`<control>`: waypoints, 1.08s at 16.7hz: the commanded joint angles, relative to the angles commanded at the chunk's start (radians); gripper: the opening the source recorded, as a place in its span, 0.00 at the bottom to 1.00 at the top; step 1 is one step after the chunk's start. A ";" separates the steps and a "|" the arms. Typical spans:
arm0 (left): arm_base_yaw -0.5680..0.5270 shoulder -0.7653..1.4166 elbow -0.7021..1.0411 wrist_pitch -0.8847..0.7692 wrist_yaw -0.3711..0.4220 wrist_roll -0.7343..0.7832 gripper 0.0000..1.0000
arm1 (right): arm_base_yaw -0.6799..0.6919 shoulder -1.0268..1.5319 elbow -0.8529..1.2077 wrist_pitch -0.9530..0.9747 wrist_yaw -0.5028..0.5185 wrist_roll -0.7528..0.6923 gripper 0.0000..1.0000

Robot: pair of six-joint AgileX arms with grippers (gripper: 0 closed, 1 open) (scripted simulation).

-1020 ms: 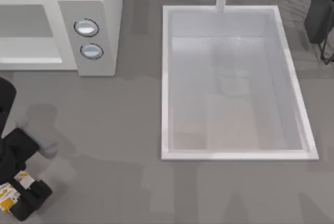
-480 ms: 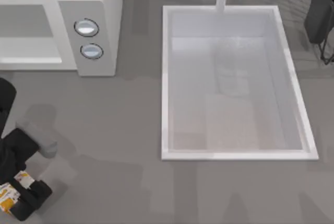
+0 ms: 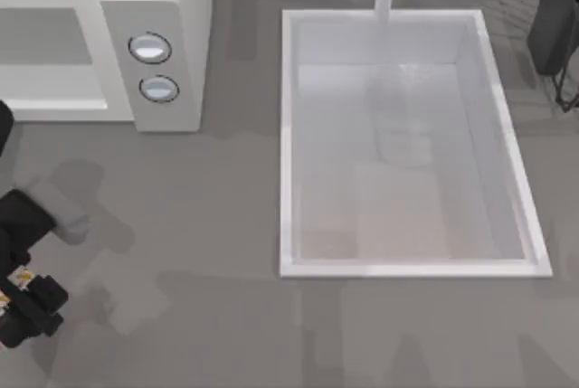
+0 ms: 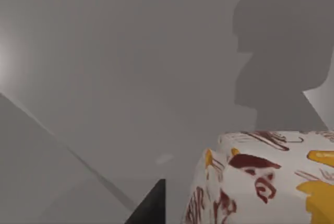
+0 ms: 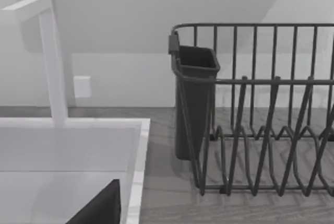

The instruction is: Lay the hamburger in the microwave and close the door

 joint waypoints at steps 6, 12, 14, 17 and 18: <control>-0.002 -0.101 0.138 -0.221 0.000 -0.007 0.00 | 0.000 0.000 0.000 0.000 0.000 0.000 1.00; 0.002 -0.093 0.137 -0.209 0.001 -0.008 0.00 | 0.000 0.000 0.000 0.000 0.000 0.000 1.00; 0.012 -0.067 0.138 -0.157 0.009 -0.022 0.00 | 0.000 0.000 0.000 0.000 0.000 0.000 1.00; 0.039 0.005 0.139 0.002 0.032 -0.062 0.00 | 0.000 0.000 0.000 0.000 0.000 0.000 1.00; 0.052 0.037 0.140 0.076 0.042 -0.079 0.00 | 0.000 0.000 0.000 0.000 0.000 0.000 1.00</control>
